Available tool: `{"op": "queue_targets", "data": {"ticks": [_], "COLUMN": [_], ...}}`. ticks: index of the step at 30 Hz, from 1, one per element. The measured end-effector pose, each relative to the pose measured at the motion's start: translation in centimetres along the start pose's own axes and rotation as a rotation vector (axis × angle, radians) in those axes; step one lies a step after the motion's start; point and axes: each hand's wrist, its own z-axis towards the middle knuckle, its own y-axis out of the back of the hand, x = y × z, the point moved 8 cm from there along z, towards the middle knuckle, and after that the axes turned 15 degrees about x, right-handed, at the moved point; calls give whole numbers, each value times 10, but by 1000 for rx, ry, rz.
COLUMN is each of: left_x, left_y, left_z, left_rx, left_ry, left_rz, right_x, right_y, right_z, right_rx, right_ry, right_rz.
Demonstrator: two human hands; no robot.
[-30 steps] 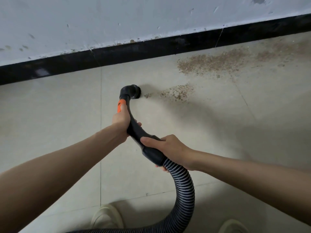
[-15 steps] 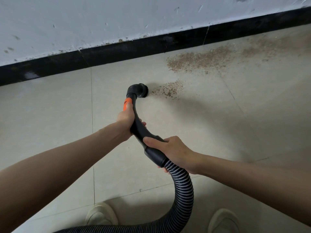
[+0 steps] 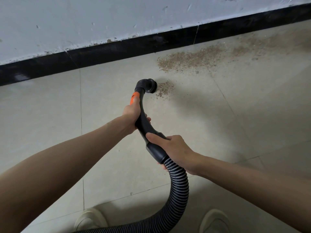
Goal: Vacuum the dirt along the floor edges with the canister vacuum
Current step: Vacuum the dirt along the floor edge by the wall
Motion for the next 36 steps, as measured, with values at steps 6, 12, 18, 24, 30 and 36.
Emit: {"op": "queue_targets", "data": {"ticks": [6,12,18,24,30,36], "left_x": [-10,-20,-33,-42,-23,-2], "left_y": [-21,-43,-50,-20,20,30], "left_z": [12,23,32,33,15,-6], "left_rx": [29,86,113,25,-69,-109], "left_ry": [-8,-18,-21,-35,-11,14], "left_rz": [45,99,142,134,58,-3], "right_x": [1,1,11,26,24,14], "right_y": [19,33,40,28,2,-11], "right_z": [0,0,10,26,26,11], "right_rx": [-39,-94,-109,-20,109,131], "right_ry": [10,39,52,45,-1,-39], "right_rz": [22,83,81,41,-24,-62]}}
